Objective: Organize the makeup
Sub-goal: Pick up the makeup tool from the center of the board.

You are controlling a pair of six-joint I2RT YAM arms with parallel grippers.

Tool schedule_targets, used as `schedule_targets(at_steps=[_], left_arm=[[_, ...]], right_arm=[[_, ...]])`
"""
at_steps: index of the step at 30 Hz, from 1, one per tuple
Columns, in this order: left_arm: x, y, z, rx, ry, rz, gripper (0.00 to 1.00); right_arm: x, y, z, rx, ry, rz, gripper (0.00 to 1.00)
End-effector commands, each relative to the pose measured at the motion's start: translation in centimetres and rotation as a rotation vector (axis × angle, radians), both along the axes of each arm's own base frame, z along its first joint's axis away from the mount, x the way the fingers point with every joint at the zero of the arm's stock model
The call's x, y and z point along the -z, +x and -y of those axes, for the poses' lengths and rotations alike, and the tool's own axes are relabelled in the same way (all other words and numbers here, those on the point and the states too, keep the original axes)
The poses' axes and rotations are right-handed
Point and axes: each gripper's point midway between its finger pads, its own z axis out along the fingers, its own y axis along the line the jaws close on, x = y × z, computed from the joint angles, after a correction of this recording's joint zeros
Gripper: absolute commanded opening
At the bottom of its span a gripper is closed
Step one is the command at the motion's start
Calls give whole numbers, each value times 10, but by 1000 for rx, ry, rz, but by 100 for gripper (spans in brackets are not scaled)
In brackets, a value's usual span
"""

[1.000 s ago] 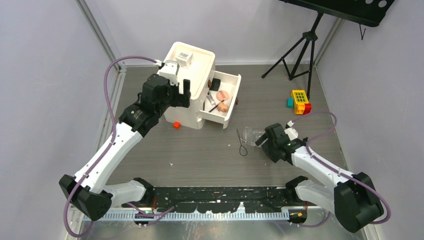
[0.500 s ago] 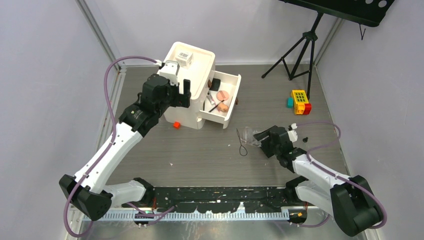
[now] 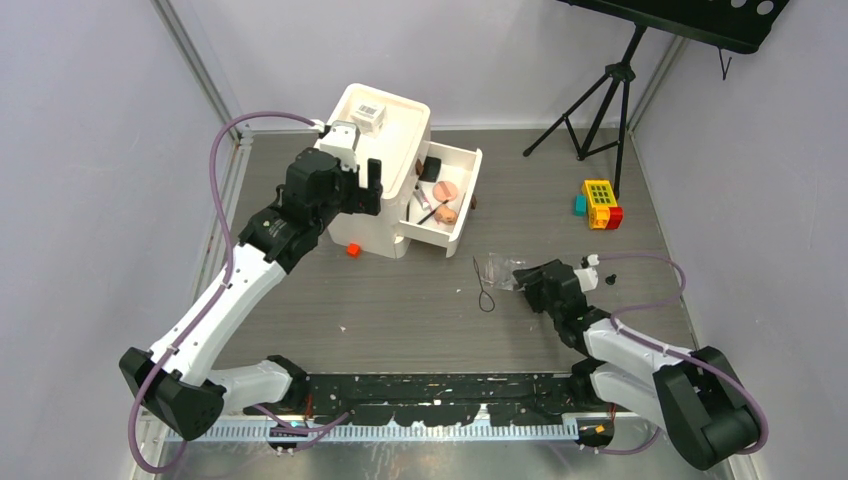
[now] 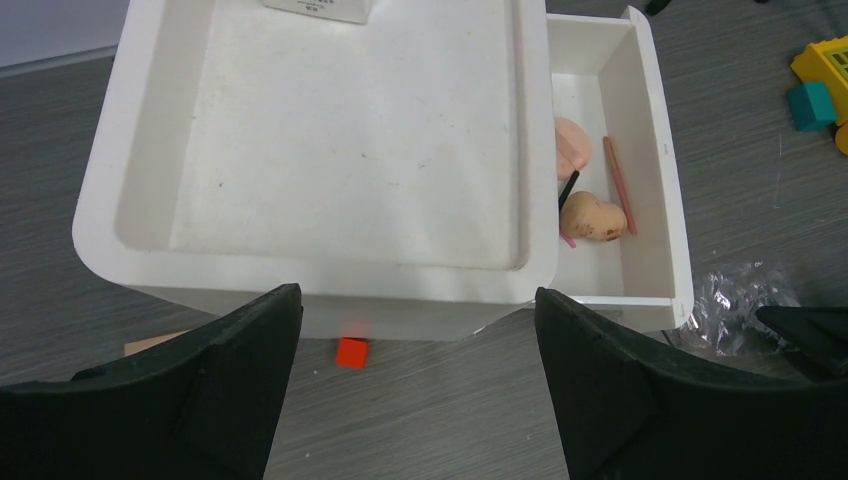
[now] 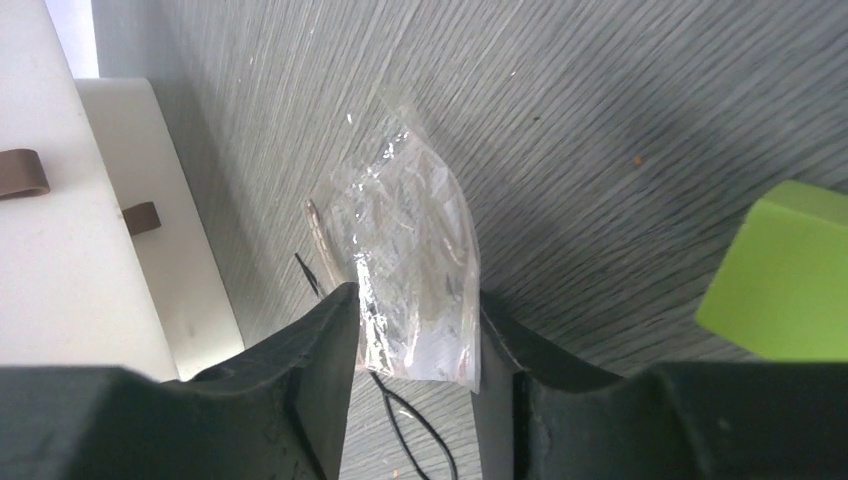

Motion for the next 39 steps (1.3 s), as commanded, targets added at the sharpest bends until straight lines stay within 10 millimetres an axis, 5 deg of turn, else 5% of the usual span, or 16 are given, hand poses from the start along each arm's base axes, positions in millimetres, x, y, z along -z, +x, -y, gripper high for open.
schedule_targets(at_steps=[1, 9, 23, 39], left_arm=[[-15, 1, 5, 11, -34, 38, 88], [-16, 1, 3, 6, -29, 41, 88], [-24, -8, -11, -13, 11, 57, 89], [-32, -15, -21, -28, 27, 80, 89]], right_arm=[[14, -6, 24, 47, -113, 7, 45], [-26, 14, 28, 29, -193, 167, 1], [-162, 53, 3, -68, -205, 448, 0], [-265, 123, -56, -173, -65, 618, 0]])
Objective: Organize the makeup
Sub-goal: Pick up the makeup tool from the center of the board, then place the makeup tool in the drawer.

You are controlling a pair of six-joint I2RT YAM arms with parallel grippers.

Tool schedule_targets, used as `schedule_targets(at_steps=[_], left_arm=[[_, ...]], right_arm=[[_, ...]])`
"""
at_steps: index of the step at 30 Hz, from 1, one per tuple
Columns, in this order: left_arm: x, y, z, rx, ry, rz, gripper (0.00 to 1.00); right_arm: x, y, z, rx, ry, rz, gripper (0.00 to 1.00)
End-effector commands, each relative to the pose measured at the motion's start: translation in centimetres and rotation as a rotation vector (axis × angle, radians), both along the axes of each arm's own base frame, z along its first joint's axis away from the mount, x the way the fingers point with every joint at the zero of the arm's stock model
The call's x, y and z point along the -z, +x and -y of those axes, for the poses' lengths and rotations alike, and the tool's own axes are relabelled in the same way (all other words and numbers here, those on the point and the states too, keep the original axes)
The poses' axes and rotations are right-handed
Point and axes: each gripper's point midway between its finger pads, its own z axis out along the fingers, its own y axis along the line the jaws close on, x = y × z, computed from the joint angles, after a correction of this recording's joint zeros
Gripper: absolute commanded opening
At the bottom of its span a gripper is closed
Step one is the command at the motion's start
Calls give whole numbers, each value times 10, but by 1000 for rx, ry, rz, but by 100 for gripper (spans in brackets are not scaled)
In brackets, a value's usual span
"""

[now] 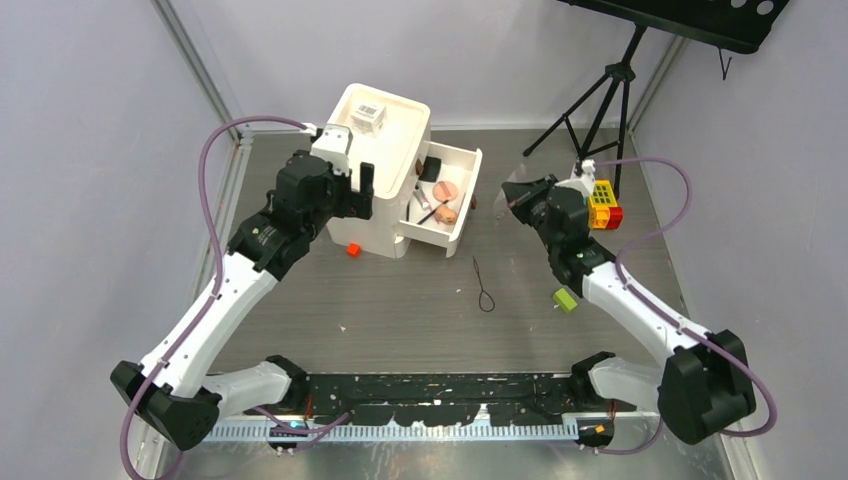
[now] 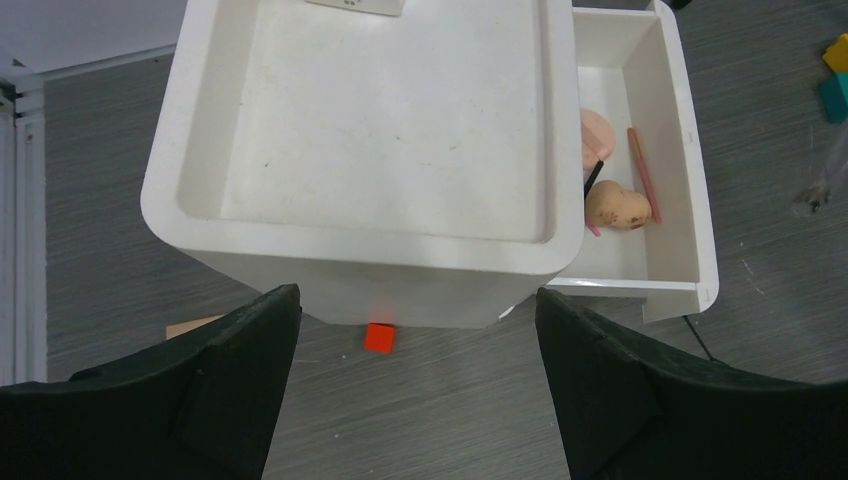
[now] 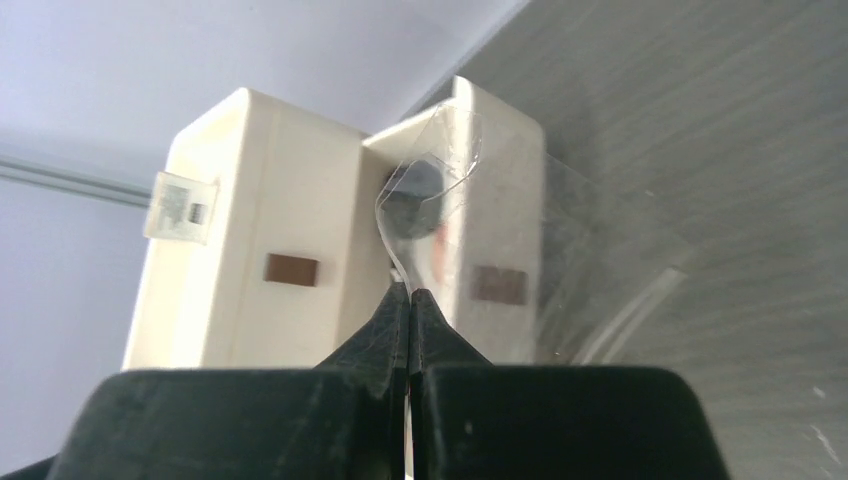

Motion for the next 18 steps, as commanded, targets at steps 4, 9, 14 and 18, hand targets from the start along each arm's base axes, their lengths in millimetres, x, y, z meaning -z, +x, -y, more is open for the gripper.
schedule_targets(at_steps=[4, 9, 14, 18], left_arm=[[-25, -4, -6, -11, -13, 65, 89], [-24, -3, -6, -13, -8, 64, 90], [-25, -3, -7, -15, -5, 68, 89], [-26, -3, -8, -18, -4, 70, 90]], right_arm=[[-88, 34, -36, -107, 94, 194, 0], [-98, 50, -71, -209, 99, 212, 0], [-83, 69, -108, -278, 82, 189, 0], [-69, 82, -130, -306, 76, 167, 0]])
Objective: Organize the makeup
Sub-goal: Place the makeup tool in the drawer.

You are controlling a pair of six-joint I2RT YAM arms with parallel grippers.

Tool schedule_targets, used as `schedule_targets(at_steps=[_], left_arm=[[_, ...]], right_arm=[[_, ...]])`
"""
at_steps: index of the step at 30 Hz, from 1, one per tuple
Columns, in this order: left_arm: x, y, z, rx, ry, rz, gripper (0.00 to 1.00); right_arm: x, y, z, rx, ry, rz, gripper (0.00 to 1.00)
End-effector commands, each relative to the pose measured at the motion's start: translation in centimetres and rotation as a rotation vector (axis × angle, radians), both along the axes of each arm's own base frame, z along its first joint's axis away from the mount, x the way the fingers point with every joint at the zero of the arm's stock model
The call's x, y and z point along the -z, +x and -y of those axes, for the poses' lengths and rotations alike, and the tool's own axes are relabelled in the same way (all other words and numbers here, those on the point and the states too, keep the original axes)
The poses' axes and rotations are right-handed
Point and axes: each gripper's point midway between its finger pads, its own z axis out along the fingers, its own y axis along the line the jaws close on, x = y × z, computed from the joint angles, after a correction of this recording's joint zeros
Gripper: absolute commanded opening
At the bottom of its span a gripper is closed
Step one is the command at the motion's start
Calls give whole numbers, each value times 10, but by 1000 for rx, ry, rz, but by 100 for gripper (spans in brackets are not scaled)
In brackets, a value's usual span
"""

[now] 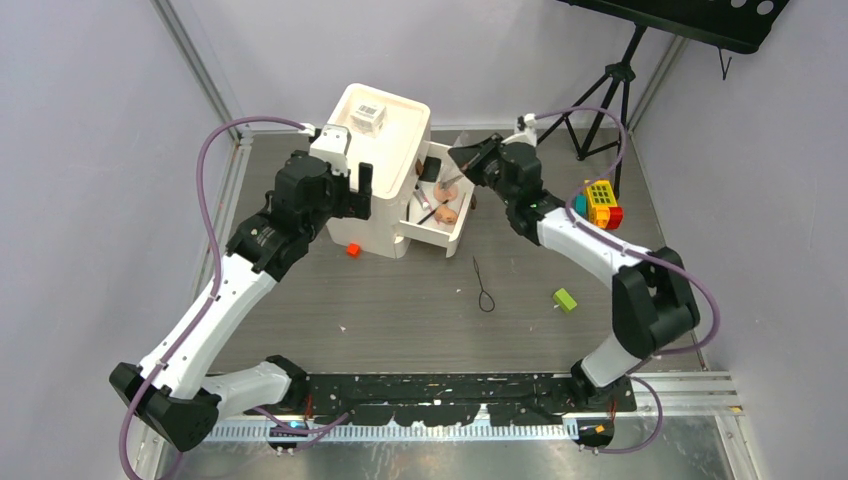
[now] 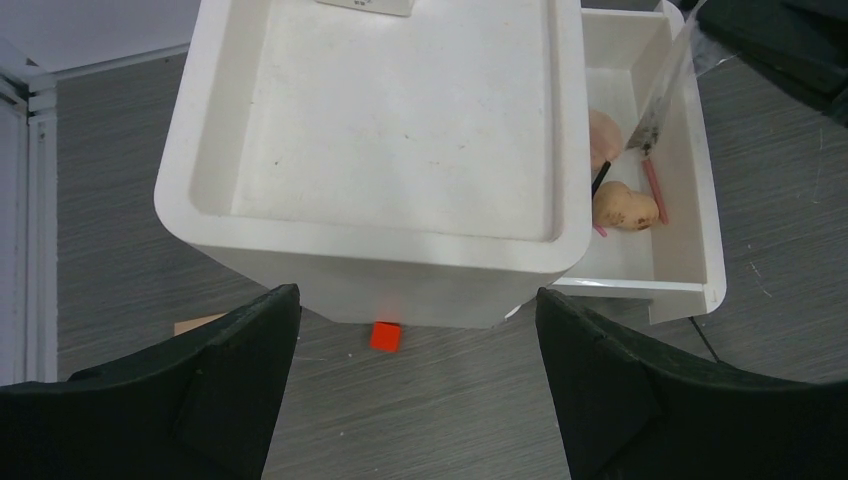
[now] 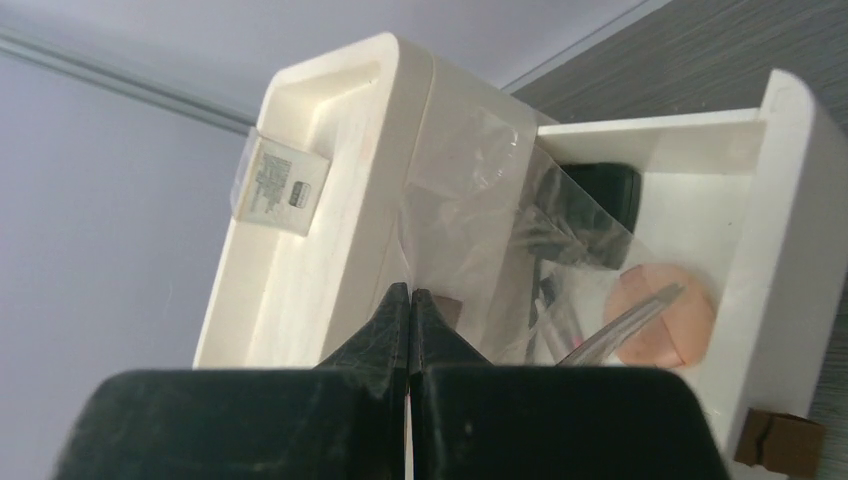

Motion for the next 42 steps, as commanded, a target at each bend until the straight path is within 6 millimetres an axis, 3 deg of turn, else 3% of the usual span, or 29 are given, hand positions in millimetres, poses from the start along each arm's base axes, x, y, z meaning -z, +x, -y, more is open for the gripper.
schedule_targets(at_steps=[1, 7, 12, 17, 19, 22, 25, 28, 31, 33, 36, 42], left_arm=[[-24, -2, -4, -7, -10, 66, 90], [-25, -2, -5, -9, -7, 68, 90], [-25, -2, -5, -9, -10, 69, 90], [-24, -2, -4, -6, -12, 68, 90], [-25, -3, -4, -5, -14, 69, 90], [-24, -2, -2, 1, -19, 67, 90], [-23, -2, -1, 6, -21, 63, 90], [-23, -2, -1, 8, -24, 63, 90], [-24, -3, -1, 6, -24, 67, 90], [-24, -3, -2, 5, -24, 67, 90], [-25, -3, -1, 6, -25, 67, 90], [-24, -3, 0, 10, -28, 63, 90]], right_arm=[[-20, 10, -28, -56, 21, 73, 0], [-7, 9, -61, -133, 14, 54, 0], [16, 2, -68, -138, 1, 0, 2], [67, -6, -18, 98, -130, -167, 36], [71, -12, 3, 165, -185, -184, 42], [59, -22, 29, 235, -262, -170, 47], [30, -30, 51, 292, -309, -119, 50], [4, -43, 65, 303, -356, -79, 51], [-8, -53, 77, 304, -420, -81, 56], [0, -61, 86, 305, -473, -127, 59], [31, -78, 98, 278, -572, -243, 60], [117, -128, 102, 89, -721, -473, 61]])
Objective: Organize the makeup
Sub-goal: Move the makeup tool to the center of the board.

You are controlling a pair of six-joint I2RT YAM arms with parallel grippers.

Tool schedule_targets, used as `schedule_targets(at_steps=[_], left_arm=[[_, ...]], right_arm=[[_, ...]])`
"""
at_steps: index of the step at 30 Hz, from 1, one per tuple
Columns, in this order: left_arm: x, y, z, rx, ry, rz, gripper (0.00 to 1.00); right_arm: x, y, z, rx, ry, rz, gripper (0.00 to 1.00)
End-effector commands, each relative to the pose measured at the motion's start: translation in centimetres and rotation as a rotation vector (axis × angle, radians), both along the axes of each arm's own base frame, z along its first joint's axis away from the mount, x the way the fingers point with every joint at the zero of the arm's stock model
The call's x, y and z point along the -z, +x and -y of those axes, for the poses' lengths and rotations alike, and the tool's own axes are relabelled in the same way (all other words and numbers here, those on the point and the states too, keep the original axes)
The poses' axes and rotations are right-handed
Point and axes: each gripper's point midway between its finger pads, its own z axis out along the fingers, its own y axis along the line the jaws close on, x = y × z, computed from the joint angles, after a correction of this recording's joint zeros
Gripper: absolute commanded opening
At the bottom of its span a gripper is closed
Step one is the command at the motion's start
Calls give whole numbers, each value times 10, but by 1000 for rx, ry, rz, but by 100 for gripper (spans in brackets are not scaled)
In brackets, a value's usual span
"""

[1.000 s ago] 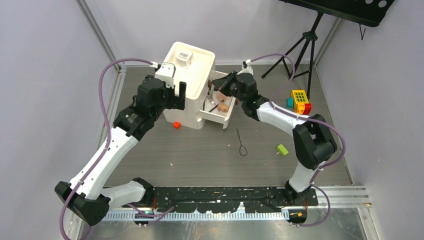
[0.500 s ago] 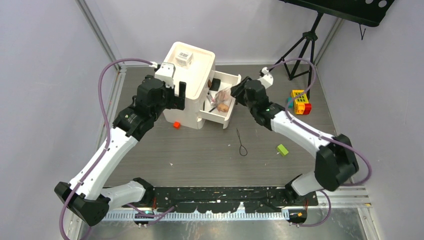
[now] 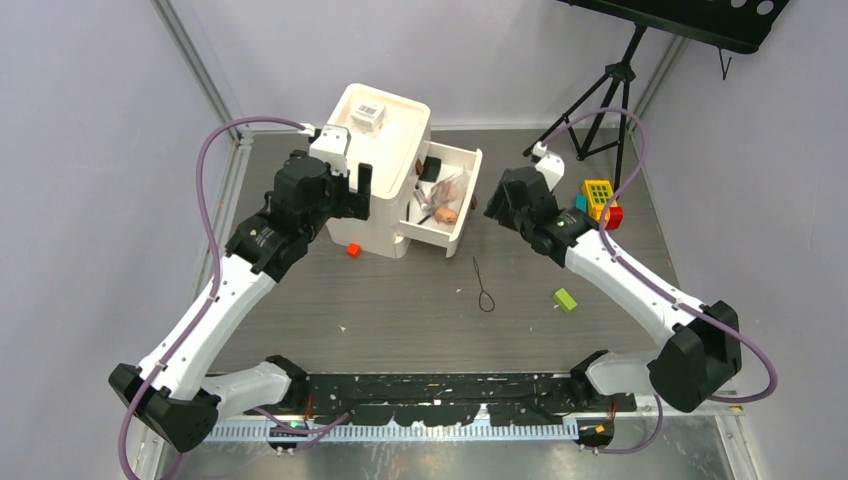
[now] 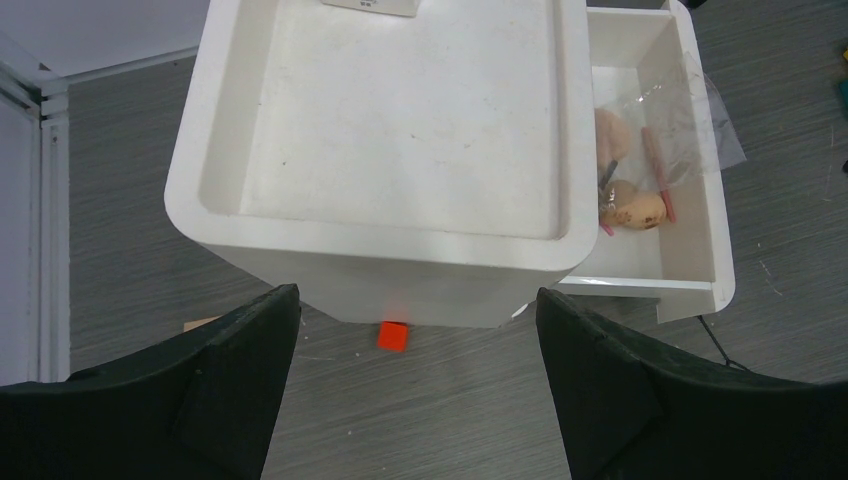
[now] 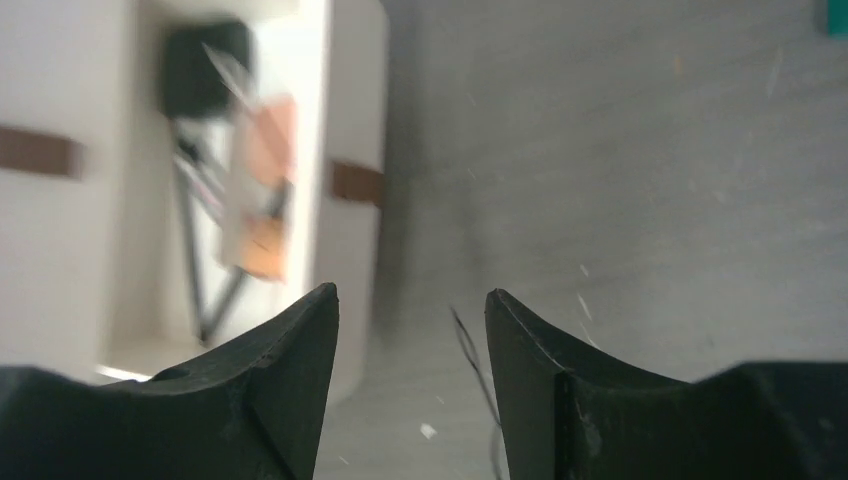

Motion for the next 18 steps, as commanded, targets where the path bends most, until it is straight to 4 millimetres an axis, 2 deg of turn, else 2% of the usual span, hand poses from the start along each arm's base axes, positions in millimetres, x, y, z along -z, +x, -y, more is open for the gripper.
schedule_targets(at_steps=[1, 3, 7, 14, 18], left_arm=[[-22, -2, 3, 15, -44, 54, 90], [-22, -2, 3, 16, -45, 54, 90], [-21, -1, 4, 16, -44, 50, 90], [-22, -2, 4, 16, -45, 49, 90], [-22, -2, 4, 16, -45, 49, 90]], right_arm=[[75, -51, 14, -90, -108, -250, 61], [97, -66, 15, -111, -90, -282, 61], [132, -90, -2, -220, -29, -333, 62], [170, -118, -39, -379, -116, -396, 62], [188, -123, -43, -395, -190, -415, 62]])
